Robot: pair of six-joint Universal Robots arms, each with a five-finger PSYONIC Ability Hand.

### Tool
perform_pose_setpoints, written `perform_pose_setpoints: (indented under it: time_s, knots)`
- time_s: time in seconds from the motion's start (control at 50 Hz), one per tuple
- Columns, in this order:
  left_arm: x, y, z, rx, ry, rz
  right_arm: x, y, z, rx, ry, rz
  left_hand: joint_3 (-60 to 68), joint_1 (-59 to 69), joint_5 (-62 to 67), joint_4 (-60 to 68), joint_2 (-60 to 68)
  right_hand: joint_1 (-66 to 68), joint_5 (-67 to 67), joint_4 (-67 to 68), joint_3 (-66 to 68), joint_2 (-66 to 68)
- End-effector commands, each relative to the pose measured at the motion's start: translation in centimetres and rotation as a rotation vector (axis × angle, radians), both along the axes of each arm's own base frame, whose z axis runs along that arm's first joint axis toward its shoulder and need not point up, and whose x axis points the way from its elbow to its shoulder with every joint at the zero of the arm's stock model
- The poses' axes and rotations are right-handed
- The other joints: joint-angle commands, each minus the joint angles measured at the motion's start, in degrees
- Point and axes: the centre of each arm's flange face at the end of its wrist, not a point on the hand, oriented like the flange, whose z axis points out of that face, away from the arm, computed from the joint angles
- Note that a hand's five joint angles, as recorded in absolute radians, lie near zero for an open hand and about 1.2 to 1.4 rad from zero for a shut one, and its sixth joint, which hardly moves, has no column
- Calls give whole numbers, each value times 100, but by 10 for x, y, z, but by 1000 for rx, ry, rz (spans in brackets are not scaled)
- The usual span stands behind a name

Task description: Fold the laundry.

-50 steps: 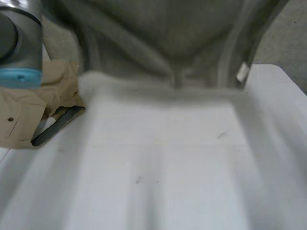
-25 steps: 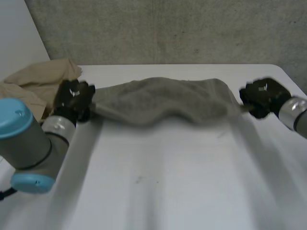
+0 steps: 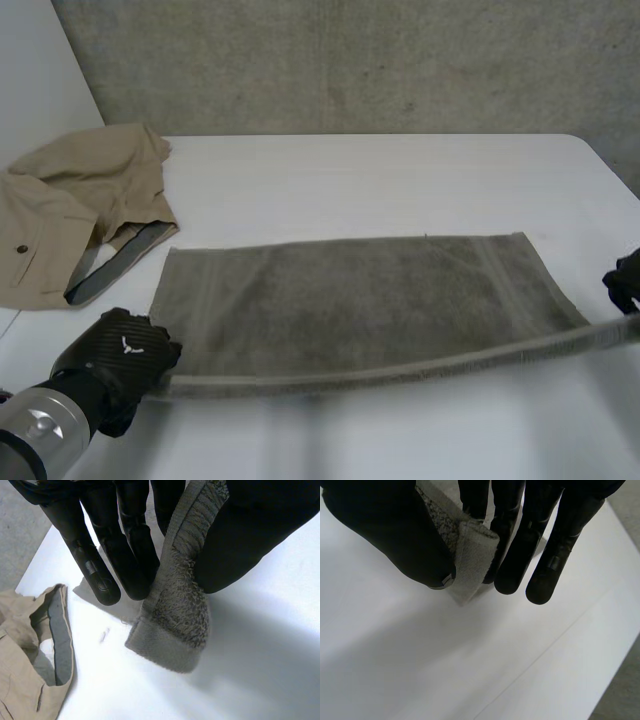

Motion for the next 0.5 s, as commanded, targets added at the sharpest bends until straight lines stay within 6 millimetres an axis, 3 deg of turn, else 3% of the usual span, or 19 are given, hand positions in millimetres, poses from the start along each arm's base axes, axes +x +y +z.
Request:
perform_pose_setpoints:
  time_s: [0.02,0.22,0.34,0.42,0.5]
  knots:
    - [-19,-43,-17,-124,32,-17,10,-14,-43,23,-51,-1,924,1088,1021,918,922,2361,1275,1178,1232,1247]
    - [-50,-119,-46,-215,76,-9,54,-60,-69,-135,-77,1,806,971,903,801,804,2361,1275,1178,1232,1247]
    - [-58,-161,-45,-339,90,67,70,-89,-78,-248,-93,4,773,937,869,767,771,2361,1275,1178,1232,1247]
    - [-66,-182,-49,-384,95,91,90,-110,-82,-328,-104,-1,773,937,869,767,771,2361,1275,1178,1232,1247]
    - [-73,-201,-54,-411,98,96,97,-128,-88,-384,-88,-31,638,803,735,633,637,2361,1275,1178,1232,1247]
